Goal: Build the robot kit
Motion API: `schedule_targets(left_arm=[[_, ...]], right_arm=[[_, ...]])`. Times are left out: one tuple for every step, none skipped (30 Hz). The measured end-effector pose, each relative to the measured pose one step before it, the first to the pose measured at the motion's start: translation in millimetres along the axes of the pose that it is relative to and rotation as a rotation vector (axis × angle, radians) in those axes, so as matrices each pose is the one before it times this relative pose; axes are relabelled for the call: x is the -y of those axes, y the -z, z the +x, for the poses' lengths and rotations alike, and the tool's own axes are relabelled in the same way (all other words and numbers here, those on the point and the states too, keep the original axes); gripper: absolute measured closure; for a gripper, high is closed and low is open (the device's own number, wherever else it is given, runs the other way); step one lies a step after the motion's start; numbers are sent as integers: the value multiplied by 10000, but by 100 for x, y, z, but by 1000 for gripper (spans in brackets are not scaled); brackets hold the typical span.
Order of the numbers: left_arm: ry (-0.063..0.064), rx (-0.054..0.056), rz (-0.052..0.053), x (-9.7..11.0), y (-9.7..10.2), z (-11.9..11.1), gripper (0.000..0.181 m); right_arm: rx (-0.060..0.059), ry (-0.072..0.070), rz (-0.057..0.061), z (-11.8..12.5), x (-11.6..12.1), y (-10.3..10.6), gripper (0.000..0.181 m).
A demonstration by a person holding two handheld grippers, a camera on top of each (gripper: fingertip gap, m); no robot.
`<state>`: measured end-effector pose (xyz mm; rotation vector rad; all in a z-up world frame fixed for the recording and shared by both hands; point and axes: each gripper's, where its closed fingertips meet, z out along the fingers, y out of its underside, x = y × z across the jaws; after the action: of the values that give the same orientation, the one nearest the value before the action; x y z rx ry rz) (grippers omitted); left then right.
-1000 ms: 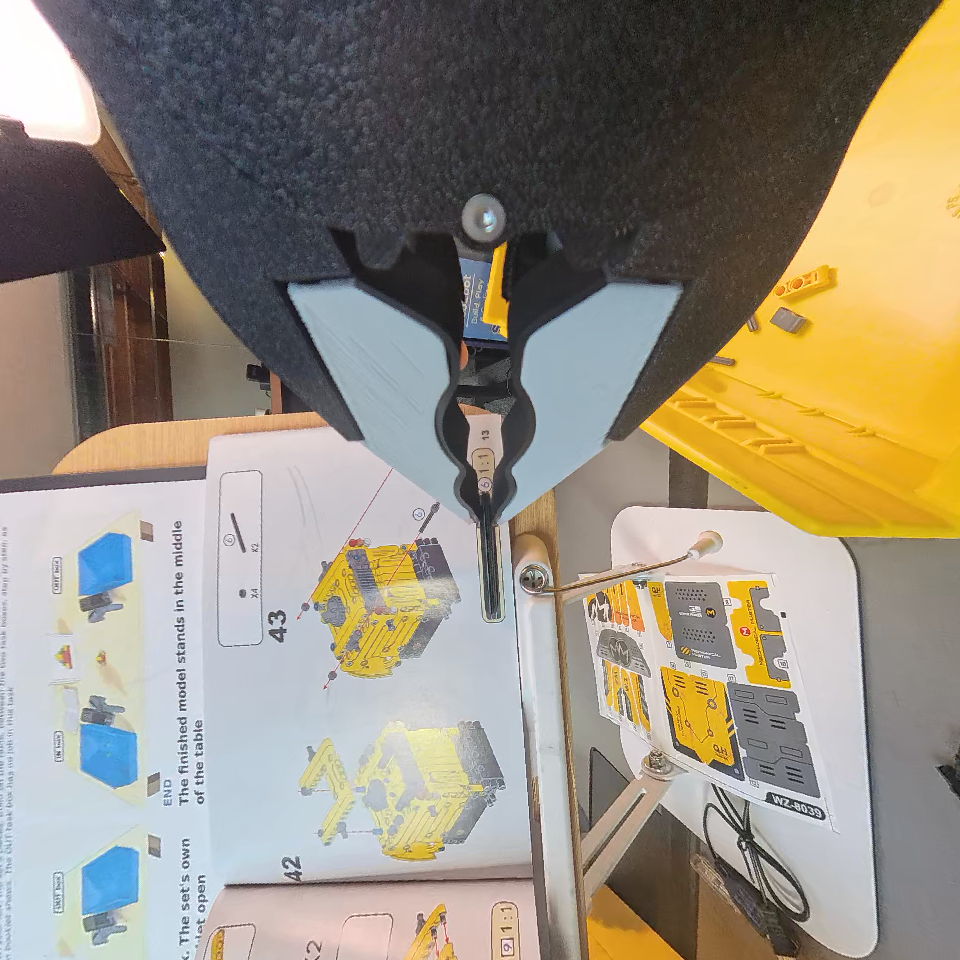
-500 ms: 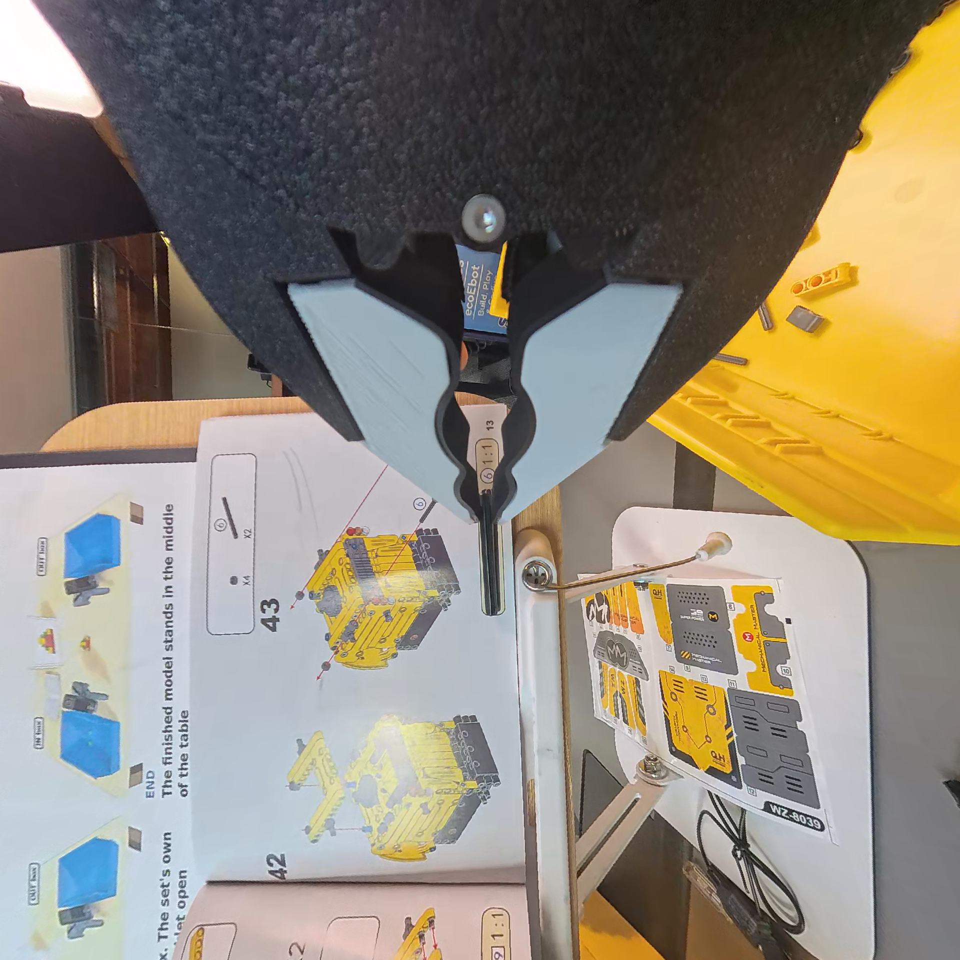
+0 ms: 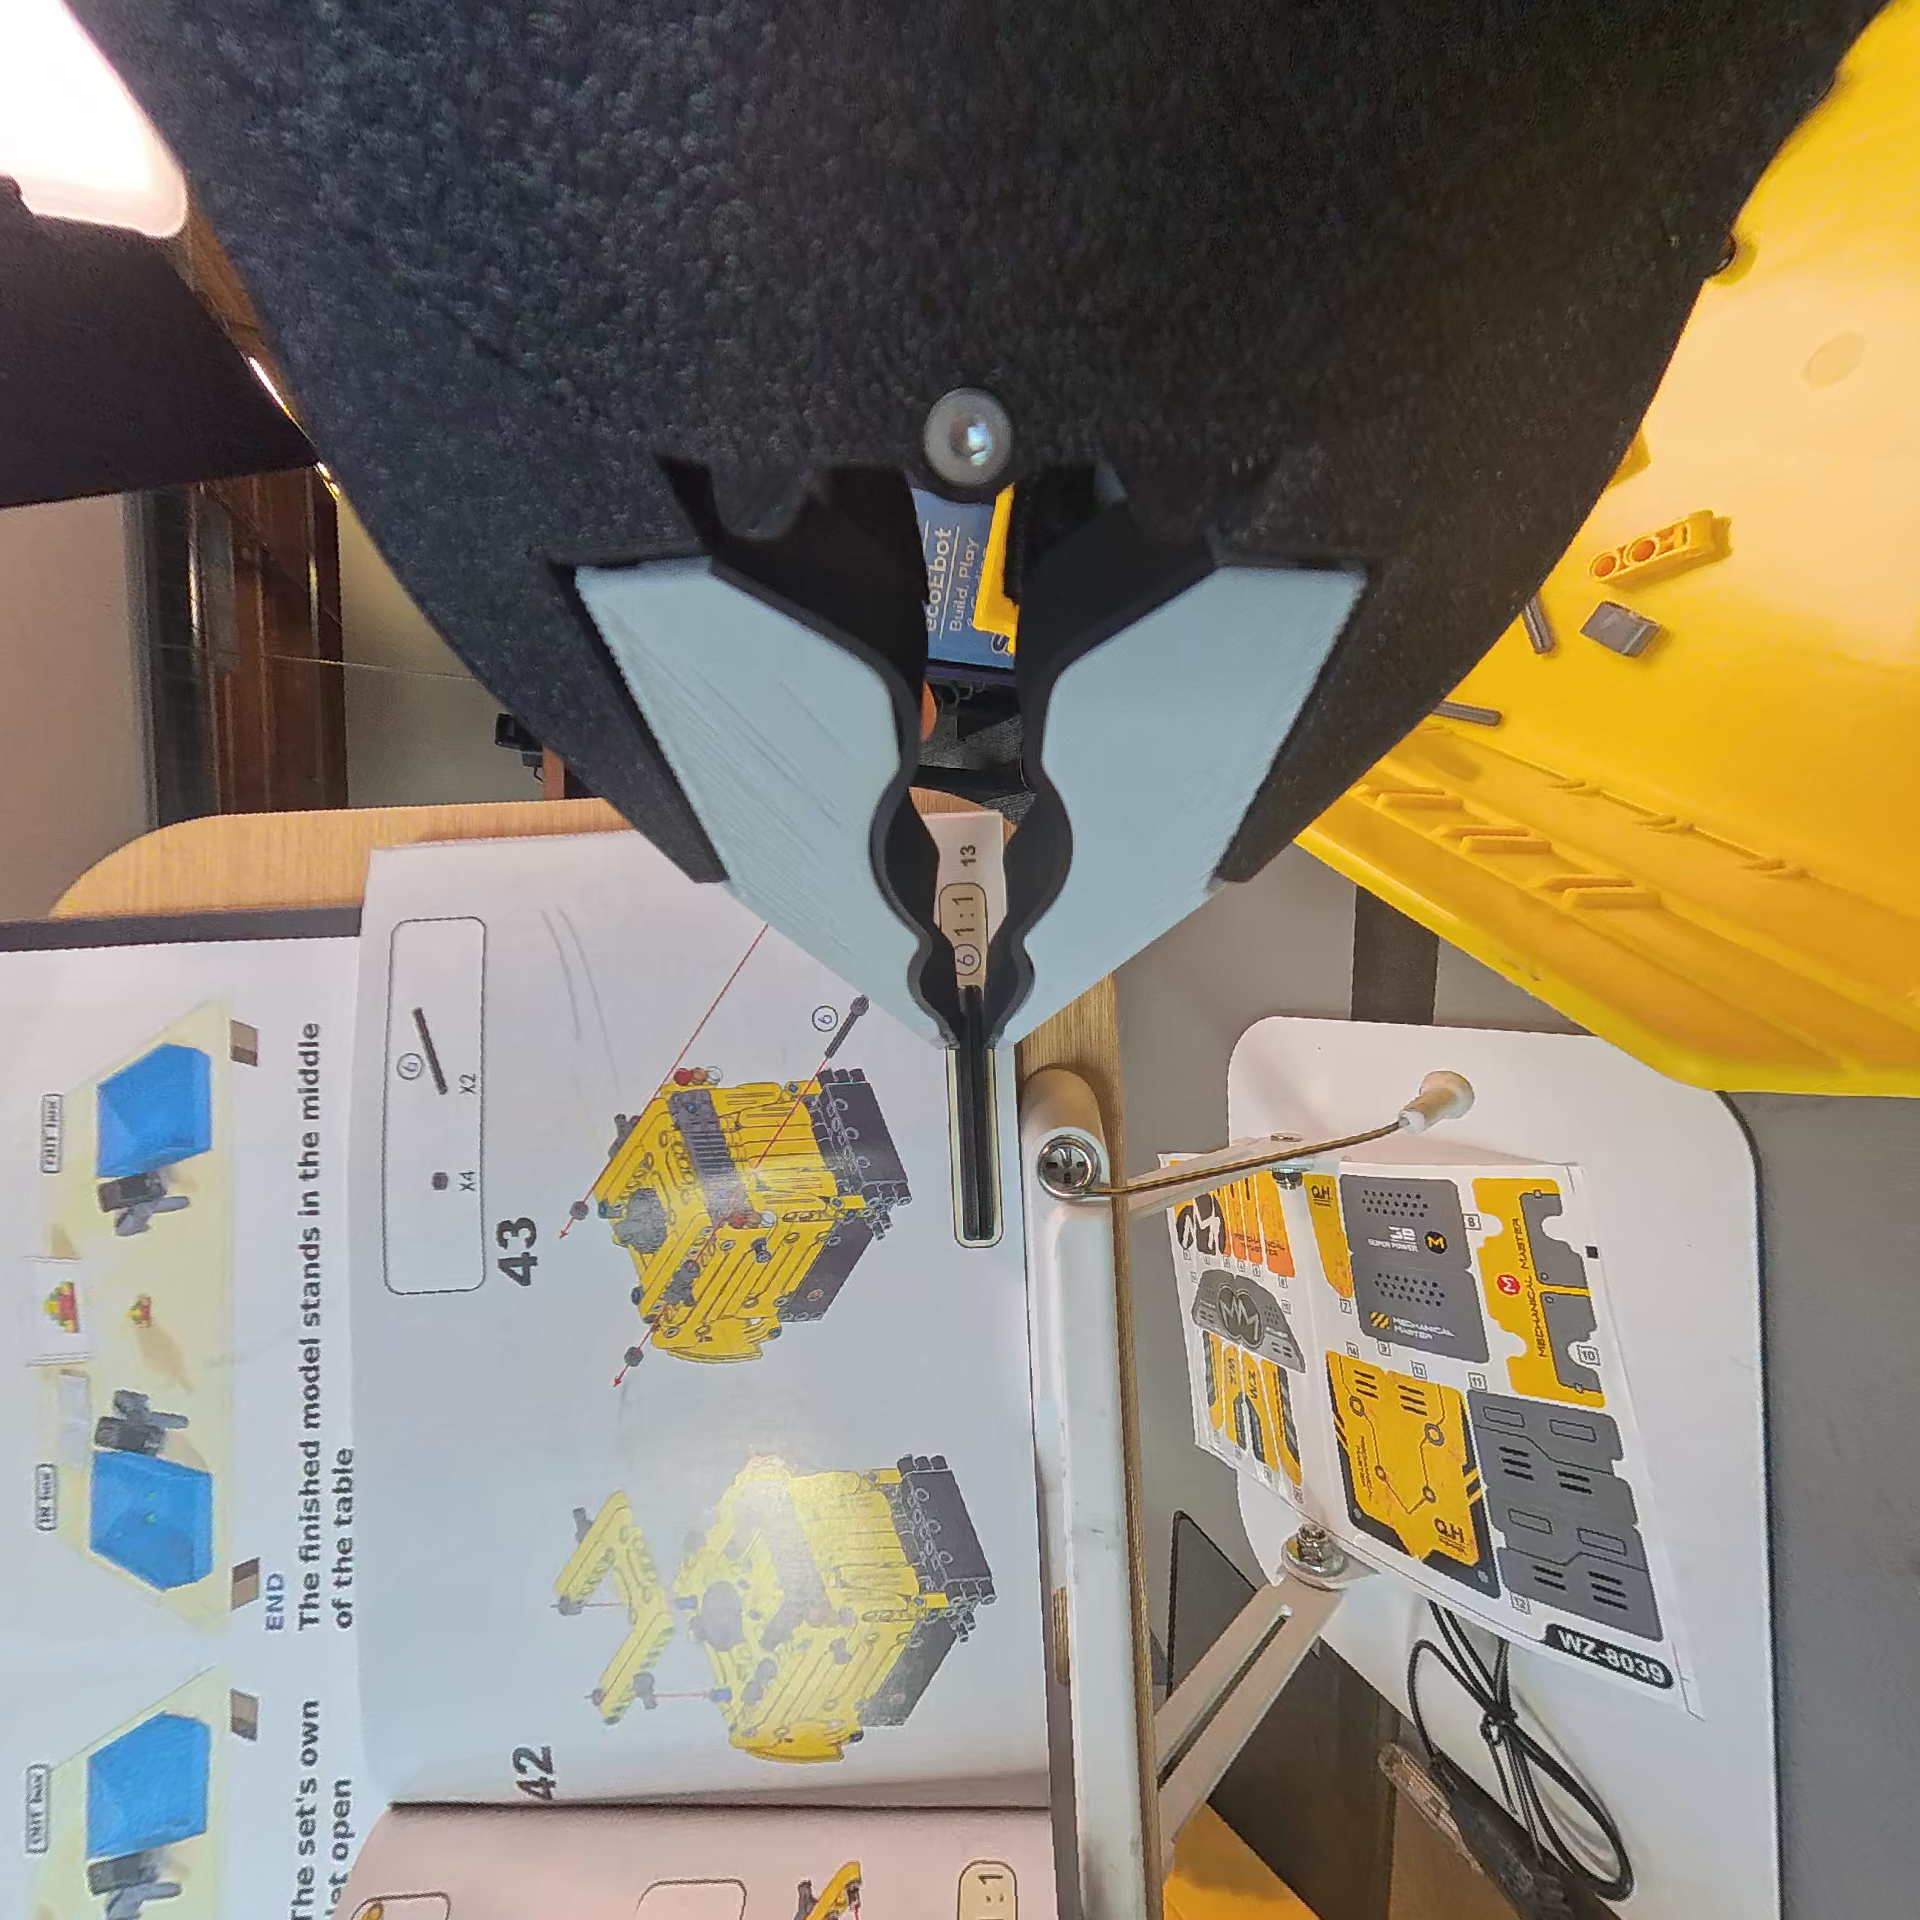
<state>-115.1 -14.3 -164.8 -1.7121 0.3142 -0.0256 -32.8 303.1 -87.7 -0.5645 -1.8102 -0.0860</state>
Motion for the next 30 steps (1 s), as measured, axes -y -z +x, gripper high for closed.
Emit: schedule_targets(left_arm=[[7,0,1,-1,2,-5,144],[8,-3,2,-9,-1,1,144],[4,-3,3,2,0,-2,144],[4,-5,2,-7,-3,11,144],[9,-5,1,-3,3,-6,144],[7,-5,0,0,-8,0,144],[5,-4,0,-2,2,-1,144],[5,-2,0,0,0,6,144],[-2,1,0,2,-2,6,144],[-4,2,-1,-1,1,-5,144],[-2,1,-2,-1,-1,6,144],[-1,1,1,3,-2,7,144],[3,-2,2,-7,-3,7,144],[6,-2,1,0,1,-2,144],[4,-3,0,1,0,7,144],[4,-3,0,-2,2,-2,144],[4,-2,0,2,-10,3,144],[0,-1,0,0,0,1,144],[-2,2,-1,1,-1,5,144],[-5,3,-3,-2,0,2,144],[-5,2,-2,-2,0,3,144],[-4,3,0,2,-2,3,144],[-10,6,0,3,5,7,144],[-17,11,0,13,-2,-10,144],[-17,11,-2,0,7,-7,144],[0,7,-1,8,2,-11,144],[10,4,9,17,9,-17,144],[10,3,5,10,13,-25,144],[2,6,1,7,13,-16,144],[-5,8,3,3,7,-13,144]], right_arm=[[2,14,-1,8,0,-32,178],[2,6,-6,13,-13,-29,178],[4,-6,-1,16,3,-14,178],[2,-5,-1,14,-9,-20,177],[-2,-3,-4,20,-13,-18,177],[0,-6,-6,14,-20,-8,177],[-1,-12,-1,22,-6,-17,177],[4,-22,5,16,0,-10,177],[1,-9,4,4,12,-8,178],[-12,-2,2,16,2,-1,177],[2,-45,4,19,0,6,177],[6,-29,5,6,-4,-1,177],[-5,13,0,5,-6,6,177],[-5,17,-2,-4,2,-2,177],[-6,-6,-2,7,2,-8,177],[-5,-4,-3,10,-9,-10,177],[-4,9,3,1,-2,3,177],[-3,11,3,-10,9,-5,177],[-7,3,0,0,-6,6,177],[-10,1,-4,8,-4,-9,177],[-7,11,-2,-4,1,-1,178],[0,1,-6,3,-4,-5,177],[5,-11,-3,-7,11,0,177],[0,-2,-3,0,1,-7,178],[-6,10,-8,-8,5,-2,177],[-5,13,-1,4,5,1,177],[-3,10,-5,-4,-8,-11,178],[3,7,-2,-6,-1,-10,177],[3,19,4,-4,13,-3,177],[1,10,-8,0,-5,-15,177]])
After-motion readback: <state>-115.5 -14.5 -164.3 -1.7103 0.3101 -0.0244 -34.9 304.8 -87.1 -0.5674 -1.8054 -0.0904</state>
